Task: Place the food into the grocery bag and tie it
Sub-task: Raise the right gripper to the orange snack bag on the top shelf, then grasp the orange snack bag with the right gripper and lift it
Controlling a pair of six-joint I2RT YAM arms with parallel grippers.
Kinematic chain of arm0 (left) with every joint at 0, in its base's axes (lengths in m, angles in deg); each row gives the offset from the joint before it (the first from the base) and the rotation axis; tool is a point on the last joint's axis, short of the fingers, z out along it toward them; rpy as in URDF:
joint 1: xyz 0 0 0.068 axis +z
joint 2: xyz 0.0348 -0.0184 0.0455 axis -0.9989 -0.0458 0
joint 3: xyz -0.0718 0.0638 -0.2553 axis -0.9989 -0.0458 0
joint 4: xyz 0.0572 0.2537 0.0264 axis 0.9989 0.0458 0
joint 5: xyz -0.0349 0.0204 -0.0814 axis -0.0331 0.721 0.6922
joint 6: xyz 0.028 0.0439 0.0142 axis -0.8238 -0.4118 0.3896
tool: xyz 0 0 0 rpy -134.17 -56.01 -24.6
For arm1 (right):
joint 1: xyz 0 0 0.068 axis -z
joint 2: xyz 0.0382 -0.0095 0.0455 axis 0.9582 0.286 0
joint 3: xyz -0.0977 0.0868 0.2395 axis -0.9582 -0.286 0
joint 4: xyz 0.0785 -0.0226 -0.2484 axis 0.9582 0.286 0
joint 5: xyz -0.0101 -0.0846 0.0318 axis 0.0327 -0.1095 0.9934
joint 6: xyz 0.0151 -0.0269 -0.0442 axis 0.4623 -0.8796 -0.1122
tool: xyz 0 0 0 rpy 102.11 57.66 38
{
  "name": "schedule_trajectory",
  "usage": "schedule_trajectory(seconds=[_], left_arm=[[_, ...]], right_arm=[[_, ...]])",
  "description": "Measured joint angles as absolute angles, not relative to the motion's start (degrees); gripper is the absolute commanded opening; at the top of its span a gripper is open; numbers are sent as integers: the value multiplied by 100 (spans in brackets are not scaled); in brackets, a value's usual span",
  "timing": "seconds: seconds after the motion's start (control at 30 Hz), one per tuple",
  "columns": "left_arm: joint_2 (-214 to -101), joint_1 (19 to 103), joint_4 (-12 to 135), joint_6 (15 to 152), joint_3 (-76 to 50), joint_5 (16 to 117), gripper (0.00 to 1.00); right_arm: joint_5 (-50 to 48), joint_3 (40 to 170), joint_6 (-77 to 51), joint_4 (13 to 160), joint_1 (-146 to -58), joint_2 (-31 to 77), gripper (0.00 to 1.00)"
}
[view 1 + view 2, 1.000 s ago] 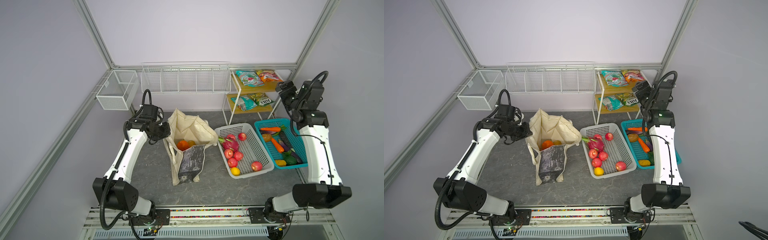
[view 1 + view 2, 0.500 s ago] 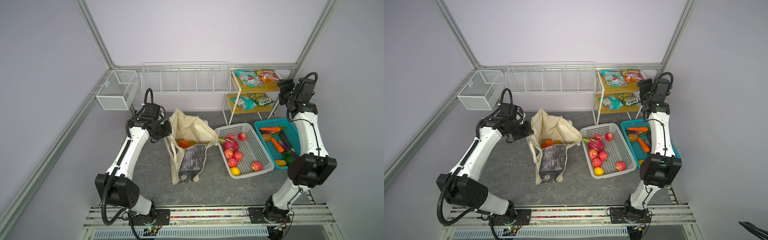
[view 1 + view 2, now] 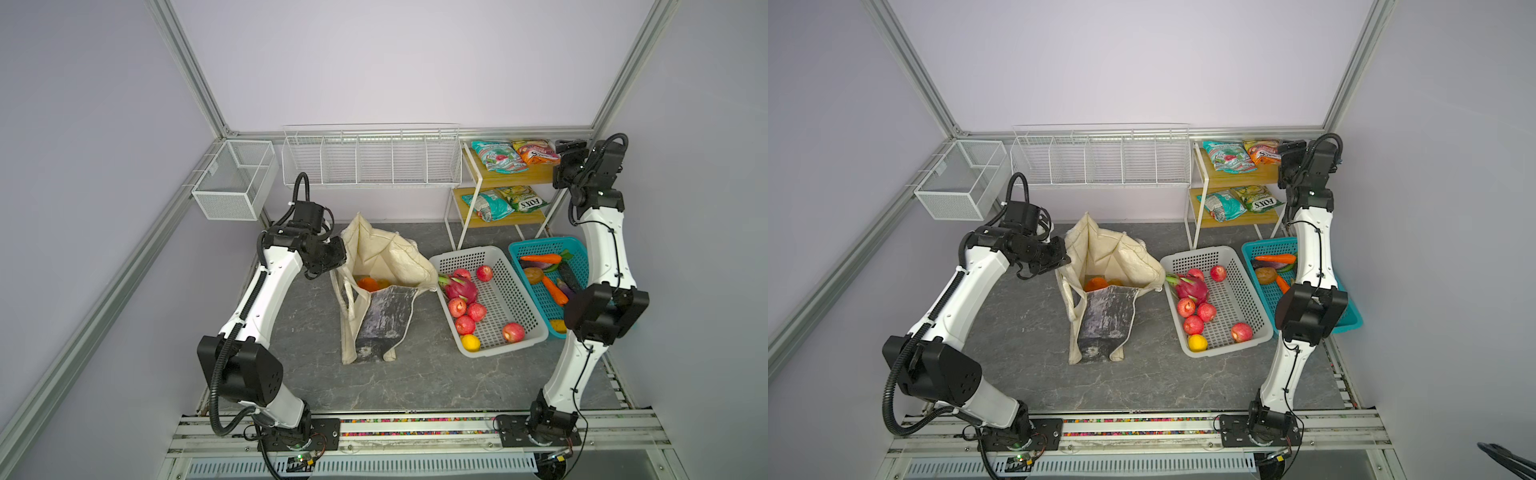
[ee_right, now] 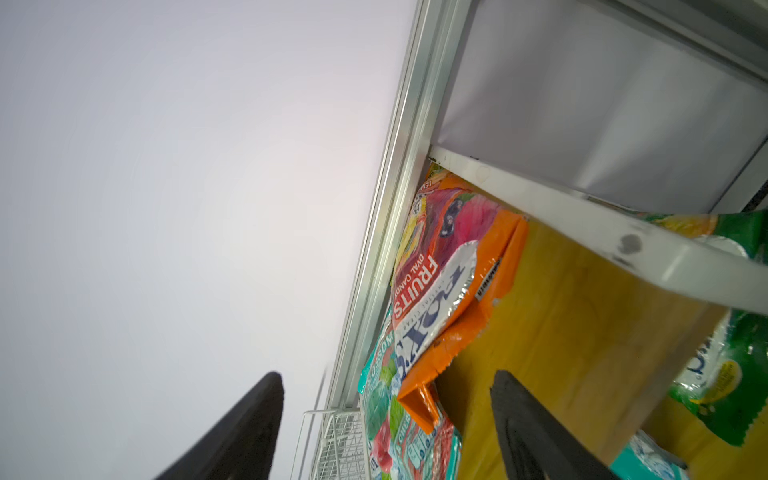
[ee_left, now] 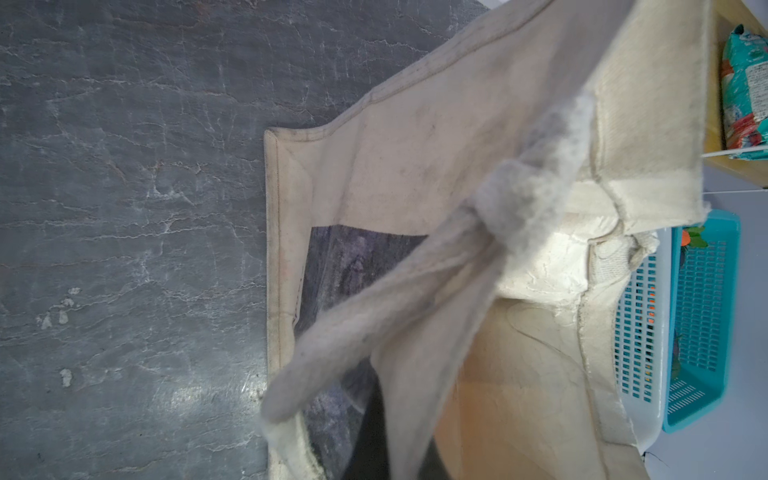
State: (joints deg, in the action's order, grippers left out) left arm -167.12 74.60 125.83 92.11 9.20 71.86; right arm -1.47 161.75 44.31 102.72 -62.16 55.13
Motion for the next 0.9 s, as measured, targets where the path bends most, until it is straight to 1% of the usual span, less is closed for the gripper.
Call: schedule_trajectory(seconds=[0.17,0.37,0.7,0.9], left_arm=[[-16940,7458,12586,9211,1125,7166,0],[-17051,7455,12612,9211,1293,7146,0],[-17232,7455,12680,9209,1488,7127,0],[-17232,7455,12695,9206,1488,7122,0]], right_arm=[[-91,16820,4754,10287,-6216,6186,75],[-93,17216,5038,10263,-6216,6533,68],[-165,17517,5290,10226,-6218,6844,43],[-200,17517,5357,10231,-6222,6907,20]])
